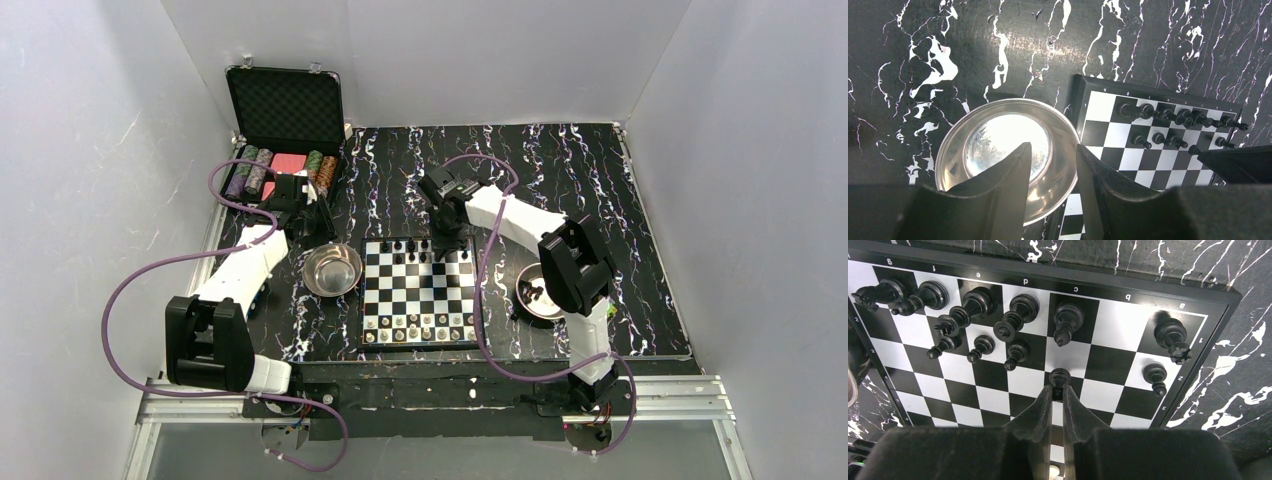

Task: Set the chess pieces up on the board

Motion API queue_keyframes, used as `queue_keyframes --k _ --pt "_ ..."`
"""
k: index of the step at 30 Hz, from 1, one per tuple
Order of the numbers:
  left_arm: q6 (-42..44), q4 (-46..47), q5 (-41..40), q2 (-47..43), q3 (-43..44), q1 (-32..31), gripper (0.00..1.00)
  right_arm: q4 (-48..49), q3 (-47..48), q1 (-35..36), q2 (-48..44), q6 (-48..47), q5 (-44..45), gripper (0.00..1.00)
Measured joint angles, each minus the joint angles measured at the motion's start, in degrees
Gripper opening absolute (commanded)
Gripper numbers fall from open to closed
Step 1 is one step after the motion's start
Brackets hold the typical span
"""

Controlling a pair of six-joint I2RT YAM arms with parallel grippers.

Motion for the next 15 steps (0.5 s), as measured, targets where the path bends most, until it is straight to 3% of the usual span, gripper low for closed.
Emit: queue_keyframes --k 9,15 --pt "0.0 0.0 0.0 -0.4 -0.1 0.0 0.37 0.0 0.0 -0.2 1.8 0.0 0.0 0.26" --pt "0.0 0.0 0.0 -0.6 -0.1 0.0 0.37 0.0 0.0 -0.4 2.3 0.0 0.0 0.17"
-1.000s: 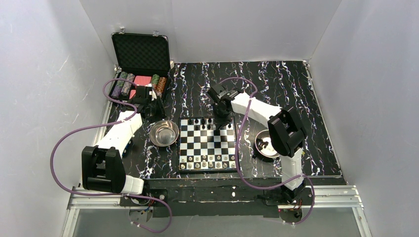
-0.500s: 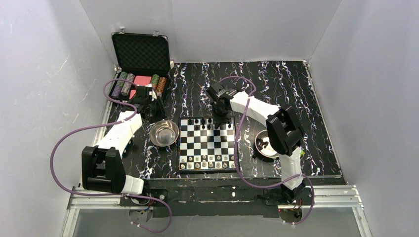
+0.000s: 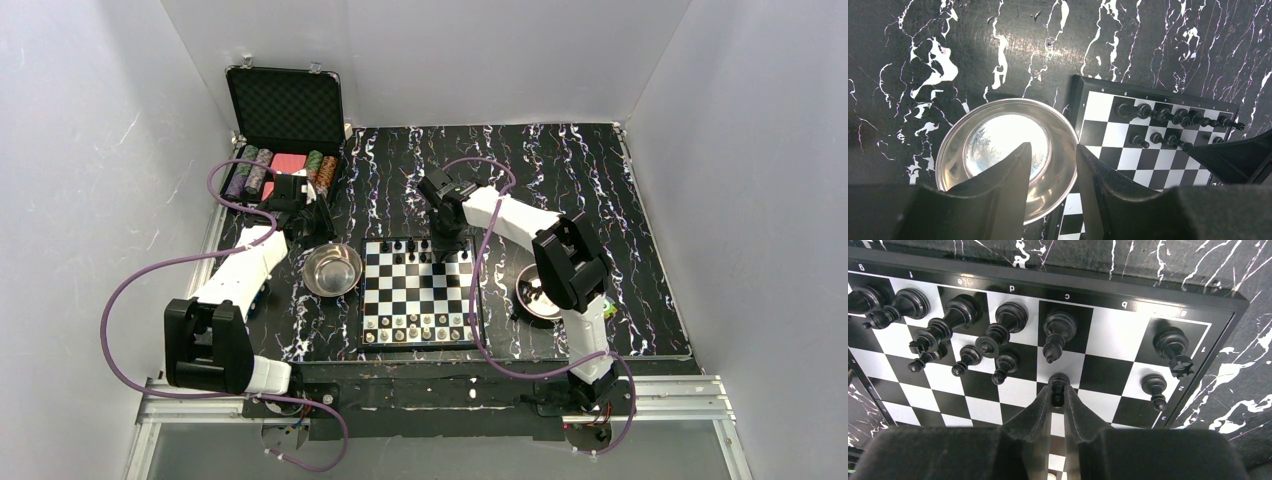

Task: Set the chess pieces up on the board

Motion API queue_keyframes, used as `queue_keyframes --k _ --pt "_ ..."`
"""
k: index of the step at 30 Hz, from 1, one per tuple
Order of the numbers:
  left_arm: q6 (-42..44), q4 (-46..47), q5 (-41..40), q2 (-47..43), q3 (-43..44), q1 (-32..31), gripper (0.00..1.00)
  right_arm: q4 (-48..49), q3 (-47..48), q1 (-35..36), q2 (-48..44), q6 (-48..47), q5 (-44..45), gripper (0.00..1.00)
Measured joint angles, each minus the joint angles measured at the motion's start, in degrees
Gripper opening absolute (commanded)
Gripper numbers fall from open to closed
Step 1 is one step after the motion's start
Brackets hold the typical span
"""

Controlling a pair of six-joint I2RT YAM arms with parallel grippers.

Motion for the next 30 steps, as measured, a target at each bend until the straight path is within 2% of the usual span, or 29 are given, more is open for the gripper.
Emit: queue_keyframes --k 9,20,30 --pt "0.0 0.0 0.0 0.0 -0.1 0.0 0.37 0.1 0.6 -0.3 0.0 -0.1 0.0 0.16" --pt "0.0 0.0 0.0 -0.1 -0.1 0.0 0.37 0.2 1.5 -0.6 0.6 -0.1 0.0 0.29" --pt "0.0 0.0 0.0 -0.7 -0.1 0.0 0.37 0.2 1.5 -0.6 0.7 -0.2 -0.1 0.31"
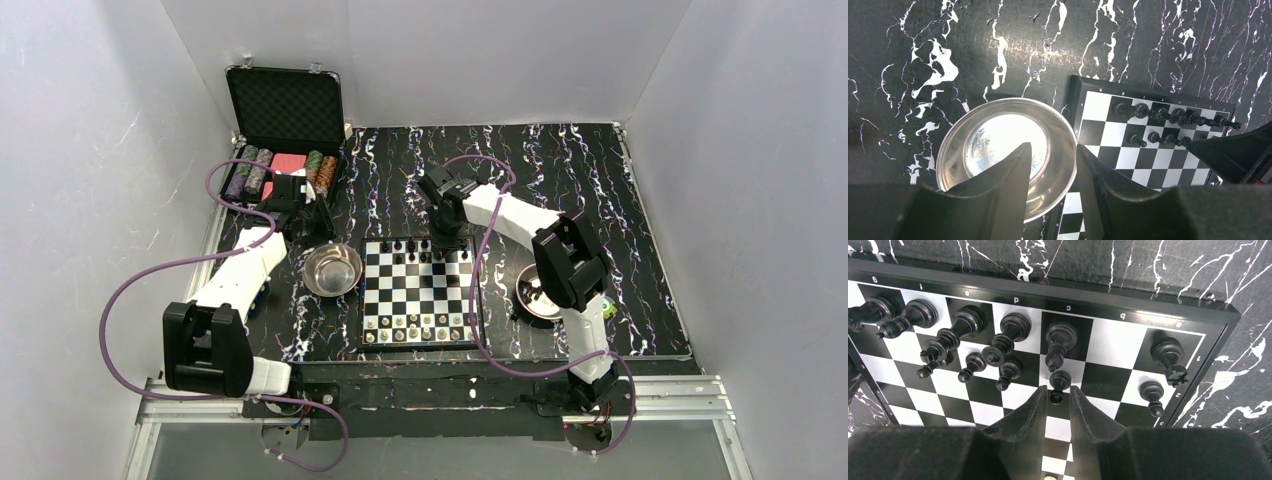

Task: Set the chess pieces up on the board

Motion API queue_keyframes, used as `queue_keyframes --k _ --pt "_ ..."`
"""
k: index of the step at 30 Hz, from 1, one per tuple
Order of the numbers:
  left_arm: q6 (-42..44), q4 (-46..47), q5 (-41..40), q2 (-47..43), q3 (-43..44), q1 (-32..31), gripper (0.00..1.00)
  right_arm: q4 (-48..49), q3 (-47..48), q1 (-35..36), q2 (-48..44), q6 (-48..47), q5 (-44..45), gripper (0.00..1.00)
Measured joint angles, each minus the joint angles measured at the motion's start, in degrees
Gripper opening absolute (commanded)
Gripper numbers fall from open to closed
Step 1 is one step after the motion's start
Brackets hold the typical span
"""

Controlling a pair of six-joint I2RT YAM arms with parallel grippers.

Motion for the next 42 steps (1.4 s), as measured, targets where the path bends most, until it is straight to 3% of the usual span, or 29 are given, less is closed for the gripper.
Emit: queue_keyframes --k 6,13,16,23,30,42 --pt "-0.1 0.0 0.0 -0.2 0.0 0.0 0.38 0.4 -1.4 0.0 -3.5 -0.7 -0.3 0.37" --pt "-0.2 -0.2 0.0 -0.6 0.0 0.5 0.38 4.0 -14.7 -1.3 -21.9 0.0 2.5 0.38" --pt "-0.2 -0.2 0.0 -0.6 0.0 0.7 0.38 4.9 -21.4 -5.6 -30.0 1.0 2.9 0.38" --pt "-0.2 -0.2 0.6 -0.6 0.0 0.7 0.38 4.0 -35.8 -24.3 -41.8 2.5 4.3 0.37" --pt "-0.2 -0.2 1.2 -0.6 0.0 0.7 0.38 3.8 -44.3 -31.8 -43.3 2.6 2.5 0.37" --pt "-0.2 -0.2 1.5 -0.6 0.0 0.7 0.38 7.3 -45.5 -32.2 -37.3 2.8 -0.6 0.39"
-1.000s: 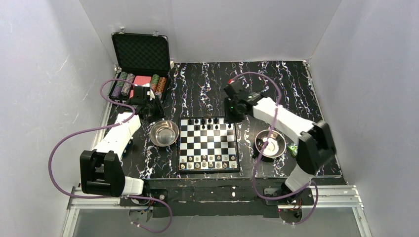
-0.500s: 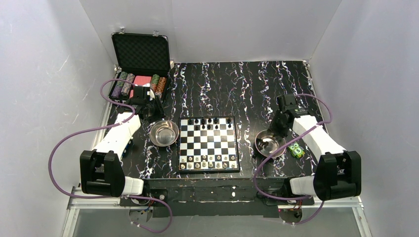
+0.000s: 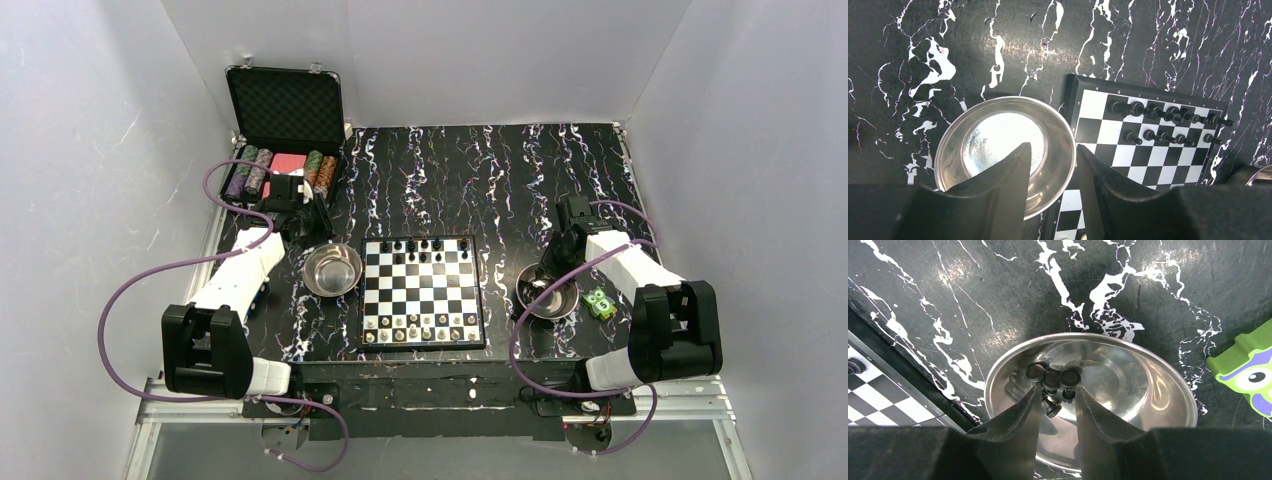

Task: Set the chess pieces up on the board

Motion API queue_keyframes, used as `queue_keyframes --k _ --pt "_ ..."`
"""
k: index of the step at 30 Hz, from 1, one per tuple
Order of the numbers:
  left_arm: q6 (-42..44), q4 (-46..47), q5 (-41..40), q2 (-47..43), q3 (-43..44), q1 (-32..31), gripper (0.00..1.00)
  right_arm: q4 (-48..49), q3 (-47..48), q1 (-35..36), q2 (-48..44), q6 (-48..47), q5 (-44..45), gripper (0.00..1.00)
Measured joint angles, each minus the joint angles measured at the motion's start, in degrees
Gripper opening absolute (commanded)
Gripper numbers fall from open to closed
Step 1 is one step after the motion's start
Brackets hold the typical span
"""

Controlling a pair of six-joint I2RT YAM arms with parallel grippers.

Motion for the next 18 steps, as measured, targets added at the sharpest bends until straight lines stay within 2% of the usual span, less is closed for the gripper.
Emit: queue_keyframes --k 18 --pt "0.0 0.0 0.2 0.0 0.0 0.0 0.37 2.0 -1.1 -0.1 4.3 -0.2 0.0 0.36"
